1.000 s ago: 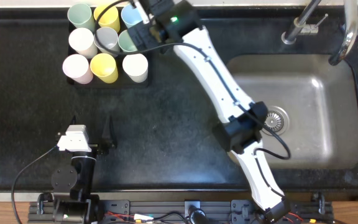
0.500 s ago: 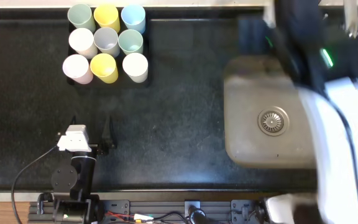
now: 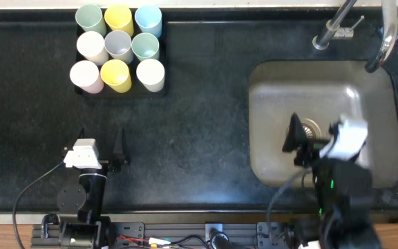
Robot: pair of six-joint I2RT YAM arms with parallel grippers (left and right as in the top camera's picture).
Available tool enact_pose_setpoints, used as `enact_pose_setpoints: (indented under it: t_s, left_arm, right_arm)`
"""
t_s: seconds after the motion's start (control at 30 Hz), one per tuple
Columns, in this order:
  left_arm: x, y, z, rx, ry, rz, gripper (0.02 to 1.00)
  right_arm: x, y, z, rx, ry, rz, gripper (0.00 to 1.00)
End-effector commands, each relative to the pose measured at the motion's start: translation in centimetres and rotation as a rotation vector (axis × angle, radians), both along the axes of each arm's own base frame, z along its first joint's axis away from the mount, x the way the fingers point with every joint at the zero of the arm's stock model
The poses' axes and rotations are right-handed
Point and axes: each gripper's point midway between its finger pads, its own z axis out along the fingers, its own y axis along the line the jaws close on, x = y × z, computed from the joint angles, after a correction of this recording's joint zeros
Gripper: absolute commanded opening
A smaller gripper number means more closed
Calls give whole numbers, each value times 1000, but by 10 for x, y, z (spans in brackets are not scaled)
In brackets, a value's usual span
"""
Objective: Store Cups
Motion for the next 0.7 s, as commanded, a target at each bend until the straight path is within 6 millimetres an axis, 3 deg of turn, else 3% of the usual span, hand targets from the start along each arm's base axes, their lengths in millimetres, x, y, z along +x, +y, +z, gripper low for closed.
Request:
enact_pose_setpoints:
  t_s: [0.03,0.2,0.3,0.53,0.7]
  left_arm:
    - [0,0,1,22,-5,1,998]
    - [0,0,1,22,-5,1,998]
    - [0,0,1,22,-5,1,998]
    - [0,0,1,22,-5,1,998]
    - [0,0,1,21,-5,1,998]
  right_arm:
    - [-20,-10,-10,23,-111,-38,996]
    - [-30,-12,-20,35,-172,-39,998]
    - [-22,-10,-41,28,-133,-39,998]
    - [5,-8,-61,45,-231,-50,998]
    - [12,-24,-73,43,-270,-120,998]
